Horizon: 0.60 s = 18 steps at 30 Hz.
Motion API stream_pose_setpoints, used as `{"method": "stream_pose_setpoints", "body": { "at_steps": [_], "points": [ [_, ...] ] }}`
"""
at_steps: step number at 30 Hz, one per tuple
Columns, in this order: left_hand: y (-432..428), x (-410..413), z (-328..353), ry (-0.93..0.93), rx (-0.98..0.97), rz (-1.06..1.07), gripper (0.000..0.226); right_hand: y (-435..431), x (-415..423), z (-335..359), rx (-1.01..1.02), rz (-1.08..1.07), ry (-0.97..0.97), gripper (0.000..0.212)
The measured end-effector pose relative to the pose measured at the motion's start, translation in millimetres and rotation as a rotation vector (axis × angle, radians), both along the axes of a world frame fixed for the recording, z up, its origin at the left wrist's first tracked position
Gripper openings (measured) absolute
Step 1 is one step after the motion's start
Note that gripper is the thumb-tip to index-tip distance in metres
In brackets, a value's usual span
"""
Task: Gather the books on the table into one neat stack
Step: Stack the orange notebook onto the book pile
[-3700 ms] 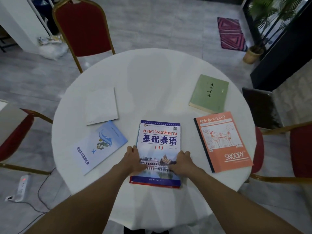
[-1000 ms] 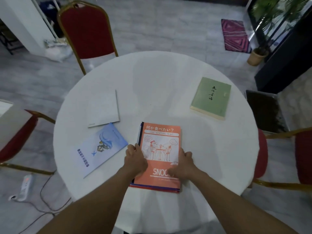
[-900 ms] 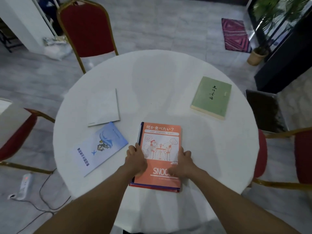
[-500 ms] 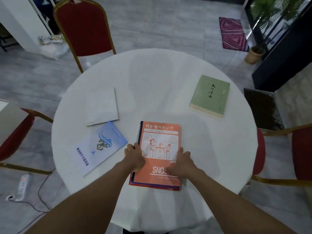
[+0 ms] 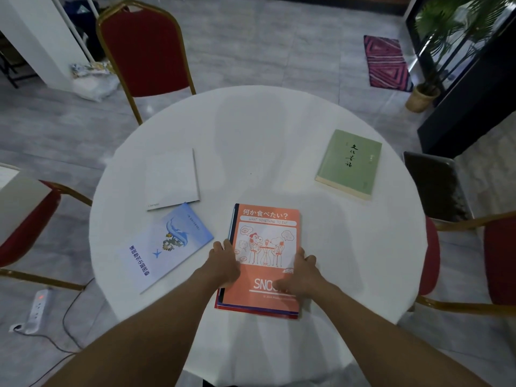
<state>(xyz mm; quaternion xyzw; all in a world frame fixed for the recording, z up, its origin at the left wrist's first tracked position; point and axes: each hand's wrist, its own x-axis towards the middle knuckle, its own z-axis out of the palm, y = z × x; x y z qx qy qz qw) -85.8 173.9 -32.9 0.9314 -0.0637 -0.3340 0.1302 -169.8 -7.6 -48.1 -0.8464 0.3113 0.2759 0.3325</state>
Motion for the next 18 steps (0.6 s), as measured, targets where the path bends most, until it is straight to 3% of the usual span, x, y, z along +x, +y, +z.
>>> {"method": "stream_pose_setpoints", "body": {
  "at_steps": [18],
  "points": [
    [-17.4,1.0,4.2,0.028,0.030,-0.034,0.074,-13.9,-4.8,-2.2,0.009,-0.063,-0.002,0.104]
  ]
}}
